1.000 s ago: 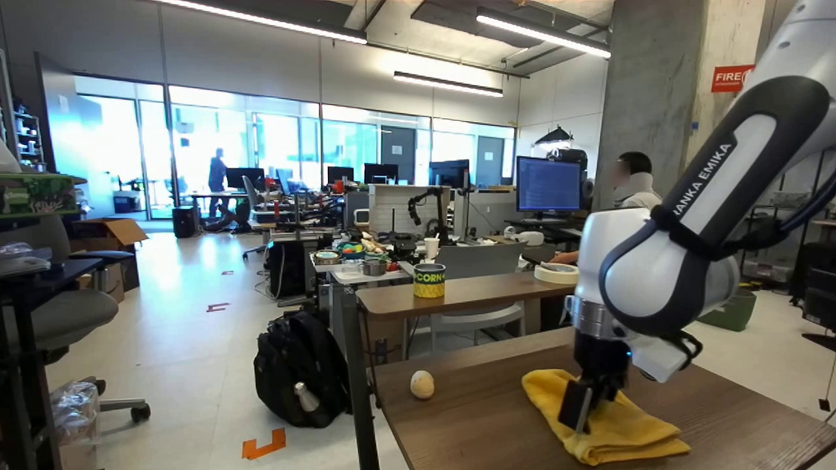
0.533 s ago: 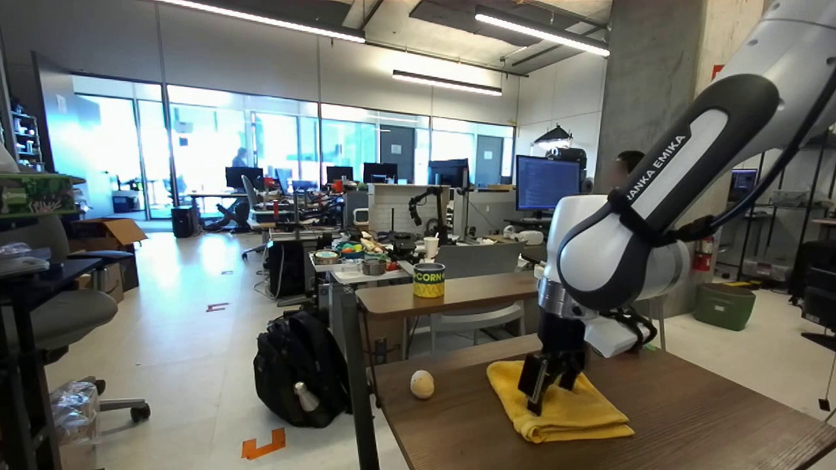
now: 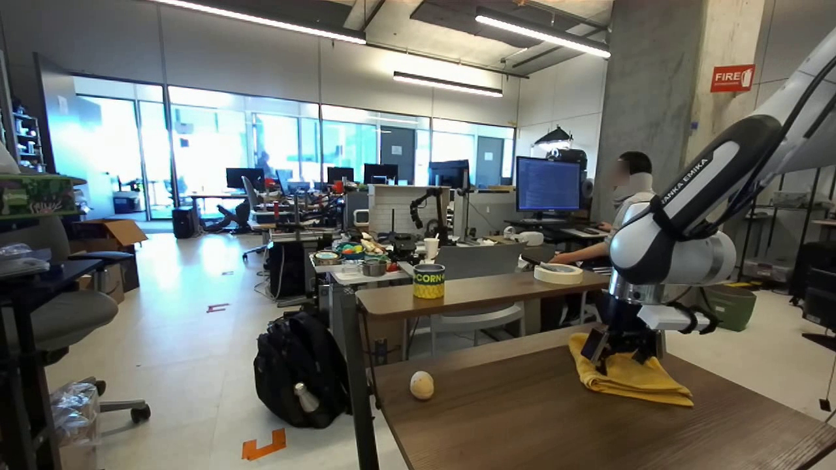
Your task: Wipe the table
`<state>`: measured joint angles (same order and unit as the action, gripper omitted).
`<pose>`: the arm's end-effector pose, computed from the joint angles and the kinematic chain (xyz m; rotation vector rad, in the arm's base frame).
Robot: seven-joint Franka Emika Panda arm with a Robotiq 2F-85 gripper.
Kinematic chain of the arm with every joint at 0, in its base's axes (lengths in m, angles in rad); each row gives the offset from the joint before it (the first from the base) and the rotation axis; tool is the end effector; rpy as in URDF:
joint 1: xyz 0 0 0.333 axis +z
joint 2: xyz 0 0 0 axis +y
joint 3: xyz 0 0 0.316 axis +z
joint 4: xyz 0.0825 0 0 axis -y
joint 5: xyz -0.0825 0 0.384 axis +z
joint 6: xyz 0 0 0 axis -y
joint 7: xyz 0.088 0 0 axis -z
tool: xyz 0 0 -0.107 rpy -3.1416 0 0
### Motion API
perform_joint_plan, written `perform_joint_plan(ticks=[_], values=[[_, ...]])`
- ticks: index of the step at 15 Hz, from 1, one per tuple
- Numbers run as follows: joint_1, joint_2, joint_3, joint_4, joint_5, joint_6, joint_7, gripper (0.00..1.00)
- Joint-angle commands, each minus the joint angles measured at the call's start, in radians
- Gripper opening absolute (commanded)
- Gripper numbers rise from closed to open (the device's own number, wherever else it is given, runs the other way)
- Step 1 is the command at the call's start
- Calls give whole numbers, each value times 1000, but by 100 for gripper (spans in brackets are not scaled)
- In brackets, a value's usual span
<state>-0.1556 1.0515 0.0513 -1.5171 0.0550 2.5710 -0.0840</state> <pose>0.6771 -0.0761 0.0341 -3.0646 0.1418 -0.0151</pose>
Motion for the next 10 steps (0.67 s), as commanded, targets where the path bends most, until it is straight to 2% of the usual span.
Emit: perform_joint_plan(ticks=[1,2,3,5,7,10], values=[[112,79,-14,72,-29,-28,44,100],[140,82,-14,74,-45,-38,44,100],[118,61,-1,26,-65,-13,-25,100],[207,78,-34,38,-127,22,0,100],[260,96,-62,77,-168,44,37,100],[247,105,-69,139,-138,36,71,100]])
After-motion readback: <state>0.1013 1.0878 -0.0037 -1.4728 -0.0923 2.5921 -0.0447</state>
